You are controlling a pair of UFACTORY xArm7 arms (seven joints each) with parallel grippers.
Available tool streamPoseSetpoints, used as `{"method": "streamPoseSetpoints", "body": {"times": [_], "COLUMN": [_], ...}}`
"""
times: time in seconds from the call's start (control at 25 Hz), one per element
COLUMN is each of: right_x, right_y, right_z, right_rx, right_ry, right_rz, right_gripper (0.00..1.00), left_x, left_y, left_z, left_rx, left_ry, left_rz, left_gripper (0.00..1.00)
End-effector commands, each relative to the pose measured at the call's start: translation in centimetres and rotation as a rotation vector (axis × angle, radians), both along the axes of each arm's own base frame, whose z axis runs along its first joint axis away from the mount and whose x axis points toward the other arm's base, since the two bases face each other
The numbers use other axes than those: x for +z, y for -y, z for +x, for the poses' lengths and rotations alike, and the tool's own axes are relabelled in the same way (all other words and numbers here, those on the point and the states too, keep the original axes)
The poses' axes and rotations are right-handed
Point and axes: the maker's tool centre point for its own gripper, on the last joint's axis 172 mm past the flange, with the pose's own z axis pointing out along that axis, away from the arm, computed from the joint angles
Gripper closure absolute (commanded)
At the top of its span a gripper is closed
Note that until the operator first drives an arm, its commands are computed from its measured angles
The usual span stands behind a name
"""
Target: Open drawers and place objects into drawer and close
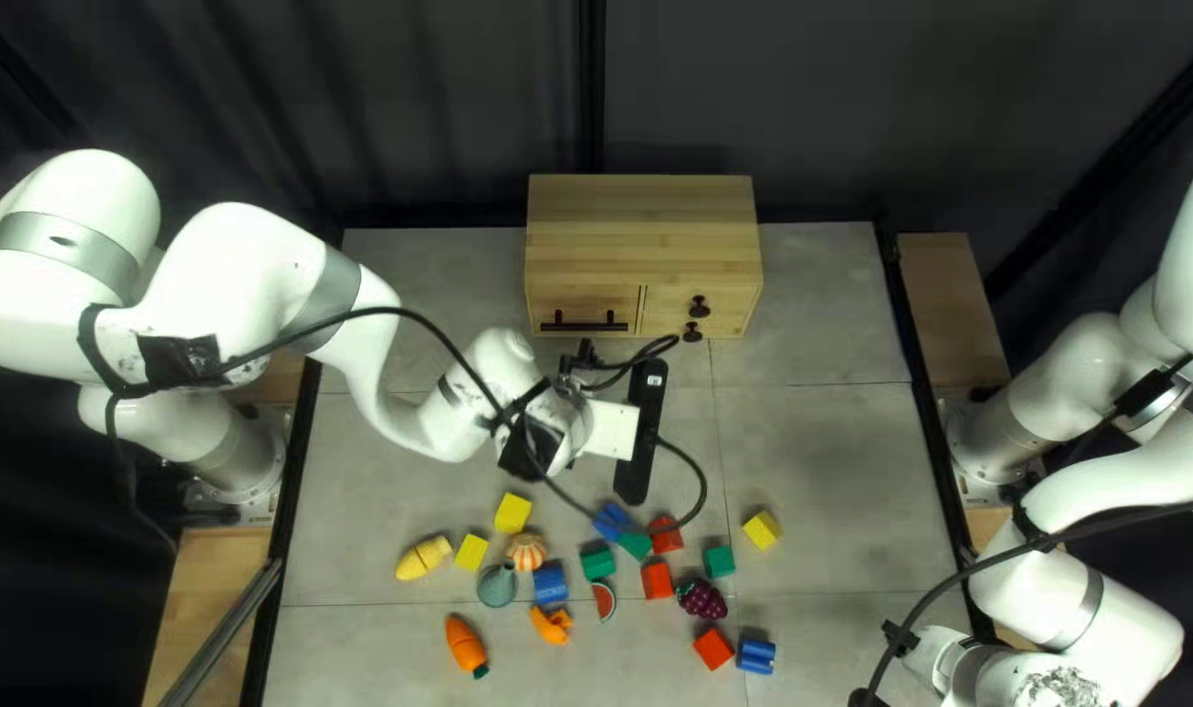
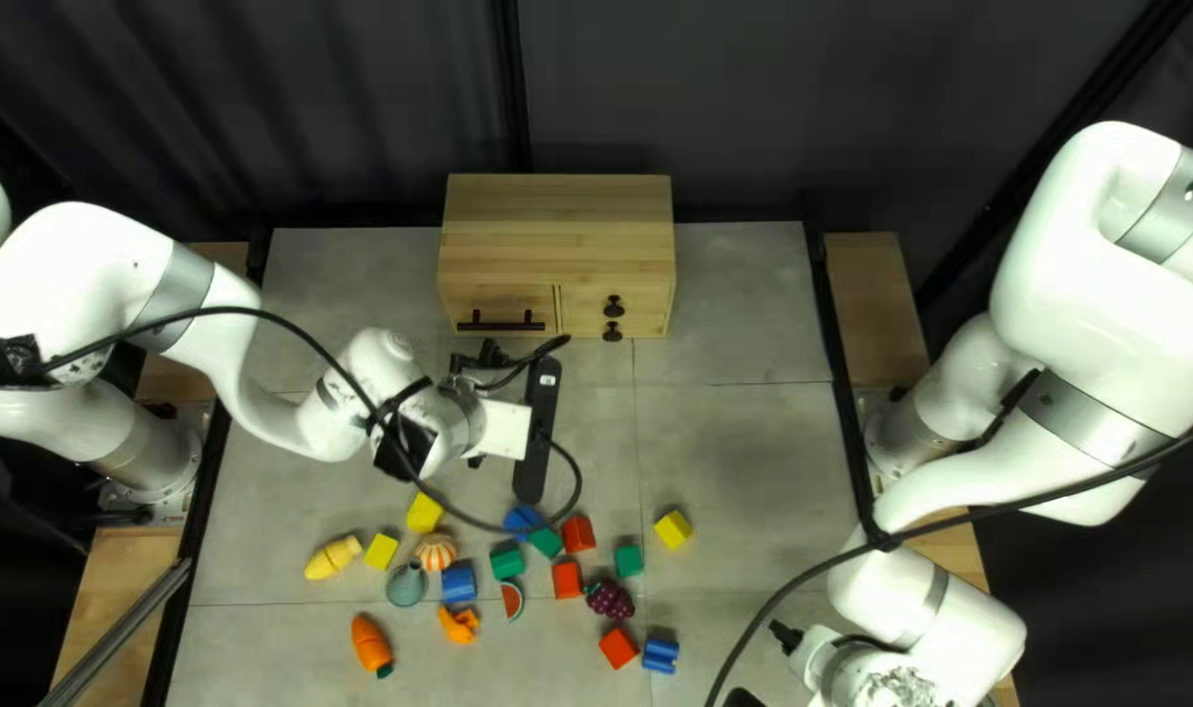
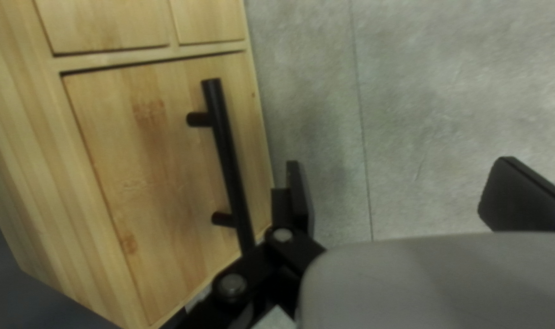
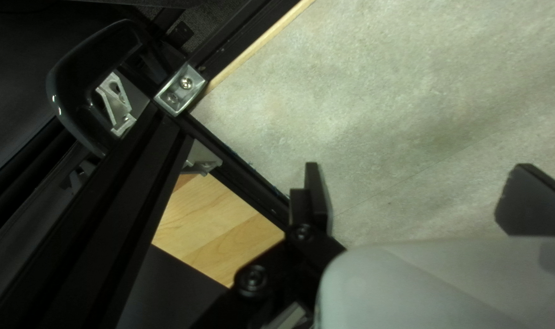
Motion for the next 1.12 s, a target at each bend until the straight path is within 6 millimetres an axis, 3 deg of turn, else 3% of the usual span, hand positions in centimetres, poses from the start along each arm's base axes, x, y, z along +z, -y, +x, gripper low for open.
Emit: {"method": "streamPoseSetpoints", "body": {"times": [0.04,0.44,1.12], "right_x": [0.0,0.0,0.0], "right_y": [0.0,0.0,0.0], "right_z": [0.0,0.0,0.0], "right_rx": [0.000,0.000,0.000], "right_ry": [0.000,0.000,0.000], "right_rz": [0.000,0.000,0.000], "right_gripper": [0.00,0.00,0.00], "left_x": [-0.1,-1.2,-1.5], "left_y": [-0.4,-2.0,-3.3], "left_z": [-0.1,1.0,0.8], "left_rx": [0.023,0.128,0.205], "left_ry": [-0.009,0.012,0.056], "left_rz": [-0.002,-0.014,0.009], "left_gripper": [0.00,0.00,0.00]}}
